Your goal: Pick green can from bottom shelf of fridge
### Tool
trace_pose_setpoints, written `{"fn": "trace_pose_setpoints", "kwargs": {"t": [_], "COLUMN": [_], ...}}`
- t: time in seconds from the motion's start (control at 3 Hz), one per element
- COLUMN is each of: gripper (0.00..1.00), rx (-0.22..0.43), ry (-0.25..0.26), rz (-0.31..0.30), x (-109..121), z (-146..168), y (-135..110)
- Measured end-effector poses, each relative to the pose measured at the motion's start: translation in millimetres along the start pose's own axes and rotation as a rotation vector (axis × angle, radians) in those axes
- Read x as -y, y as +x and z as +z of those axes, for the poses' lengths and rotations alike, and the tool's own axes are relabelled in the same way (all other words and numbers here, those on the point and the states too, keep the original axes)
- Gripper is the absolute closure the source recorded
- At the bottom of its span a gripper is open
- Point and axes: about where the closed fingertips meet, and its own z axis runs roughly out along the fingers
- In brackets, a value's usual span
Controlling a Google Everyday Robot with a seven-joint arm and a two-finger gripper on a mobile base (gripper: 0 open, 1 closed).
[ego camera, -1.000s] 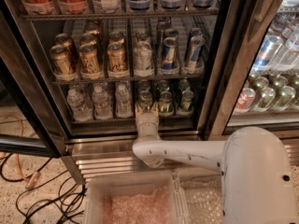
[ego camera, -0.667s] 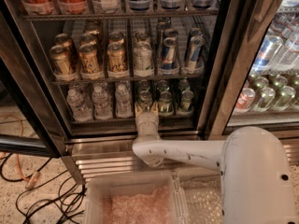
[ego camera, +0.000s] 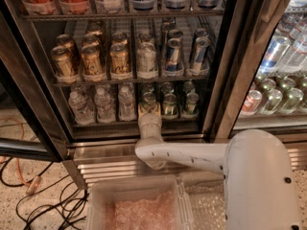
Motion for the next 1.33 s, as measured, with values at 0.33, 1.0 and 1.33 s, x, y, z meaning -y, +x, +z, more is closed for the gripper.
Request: {"fn": "trace_pose_setpoints", "kwargs": {"t": [0.33,1.0,1.33], "gripper": [0.99,1.00,1.00], "rx": [0.004,0.060,0.103], "ry": [-0.005,-0.039,-0.058], "rz": [0.003,0.043,0.063], "x": [-1.7,-10.5,-13.6], "z": [-0.5,-12.6,-20.7], "y": [-1.6,-27.7,-47.8]}}
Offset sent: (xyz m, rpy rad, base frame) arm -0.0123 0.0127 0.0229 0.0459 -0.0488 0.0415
